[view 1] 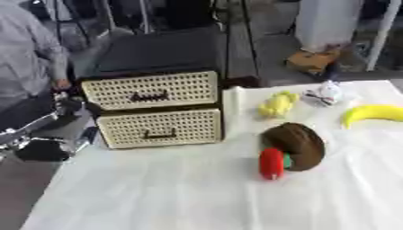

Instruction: Pick up objects from table and place into drawer.

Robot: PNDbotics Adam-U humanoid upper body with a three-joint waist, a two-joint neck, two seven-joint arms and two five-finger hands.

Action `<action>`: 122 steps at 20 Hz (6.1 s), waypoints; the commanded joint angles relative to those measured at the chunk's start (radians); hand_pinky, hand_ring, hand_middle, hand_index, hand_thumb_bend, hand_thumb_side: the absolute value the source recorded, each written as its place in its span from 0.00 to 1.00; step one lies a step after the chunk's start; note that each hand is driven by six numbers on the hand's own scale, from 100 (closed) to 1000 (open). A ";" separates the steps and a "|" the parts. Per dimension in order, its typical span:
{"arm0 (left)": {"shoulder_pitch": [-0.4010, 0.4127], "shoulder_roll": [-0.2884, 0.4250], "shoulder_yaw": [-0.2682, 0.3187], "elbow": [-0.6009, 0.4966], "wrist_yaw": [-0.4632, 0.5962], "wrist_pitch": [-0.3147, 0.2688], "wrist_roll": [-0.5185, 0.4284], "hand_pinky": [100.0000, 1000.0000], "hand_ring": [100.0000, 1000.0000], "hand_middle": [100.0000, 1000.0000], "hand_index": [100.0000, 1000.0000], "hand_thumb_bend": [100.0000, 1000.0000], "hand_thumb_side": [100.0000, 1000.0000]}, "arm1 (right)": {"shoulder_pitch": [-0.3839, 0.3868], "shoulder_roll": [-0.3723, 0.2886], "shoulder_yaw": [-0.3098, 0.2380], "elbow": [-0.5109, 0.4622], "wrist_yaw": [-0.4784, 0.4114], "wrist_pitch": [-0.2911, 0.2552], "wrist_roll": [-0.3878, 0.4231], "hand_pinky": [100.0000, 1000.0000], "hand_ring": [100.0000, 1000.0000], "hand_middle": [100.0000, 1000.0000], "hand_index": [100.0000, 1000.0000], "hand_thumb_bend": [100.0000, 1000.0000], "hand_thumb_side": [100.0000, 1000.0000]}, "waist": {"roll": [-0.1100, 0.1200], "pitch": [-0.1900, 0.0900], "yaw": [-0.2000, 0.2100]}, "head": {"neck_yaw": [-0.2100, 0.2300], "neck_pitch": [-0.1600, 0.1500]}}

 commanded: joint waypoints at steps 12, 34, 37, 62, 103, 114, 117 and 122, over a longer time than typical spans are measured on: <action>-0.113 -0.011 0.007 0.061 0.230 0.089 -0.163 0.00 0.00 0.00 0.78 0.01 0.67 | -0.055 -0.013 0.004 -0.015 -0.020 0.010 0.015 0.52 0.70 0.57 0.71 0.00 0.83 | 0.016 0.019 -0.053 | -0.007 -0.017; -0.105 0.018 0.032 0.005 0.403 0.218 -0.327 0.00 0.00 0.00 0.76 0.00 0.65 | -0.060 -0.006 -0.002 -0.015 -0.014 0.032 0.002 0.53 0.70 0.56 0.71 0.00 0.82 | 0.022 0.017 -0.063 | -0.015 -0.010; -0.120 -0.004 0.030 -0.001 0.290 0.206 -0.280 0.00 0.00 0.00 0.84 0.00 0.61 | -0.062 -0.003 -0.001 -0.015 -0.014 0.030 0.003 0.53 0.70 0.56 0.71 0.00 0.82 | 0.017 0.020 -0.063 | 0.000 -0.019; -0.159 -0.153 -0.015 0.039 -0.214 0.196 0.028 0.00 0.00 0.00 0.76 0.00 0.61 | -0.058 0.007 -0.004 -0.015 -0.013 0.027 0.005 0.53 0.70 0.56 0.71 0.00 0.82 | -0.007 0.031 -0.062 | 0.120 -0.062; -0.169 -0.231 -0.044 0.279 -0.442 0.174 0.043 0.00 0.00 0.00 0.85 0.00 0.61 | -0.076 0.014 -0.012 -0.015 -0.009 0.018 0.022 0.53 0.71 0.56 0.71 0.00 0.83 | -0.019 0.098 -0.095 | 0.130 -0.129; -0.174 -0.233 -0.038 0.312 -0.482 0.189 0.060 0.00 0.00 0.00 0.87 0.00 0.60 | -0.074 0.019 -0.012 -0.015 -0.013 0.019 0.029 0.54 0.71 0.56 0.71 0.00 0.83 | -0.021 0.098 -0.098 | 0.147 -0.135; -0.178 -0.237 -0.038 0.320 -0.479 0.195 0.054 0.00 0.00 0.00 0.86 0.00 0.60 | -0.075 0.020 -0.013 -0.015 -0.015 0.019 0.030 0.54 0.71 0.56 0.71 0.00 0.83 | -0.020 0.100 -0.102 | 0.154 -0.139; -0.183 -0.243 -0.036 0.340 -0.468 0.200 0.040 0.00 0.00 0.00 0.82 0.00 0.60 | -0.076 0.024 -0.012 -0.015 -0.020 0.021 0.034 0.54 0.71 0.56 0.71 0.00 0.82 | -0.018 0.100 -0.102 | 0.163 -0.142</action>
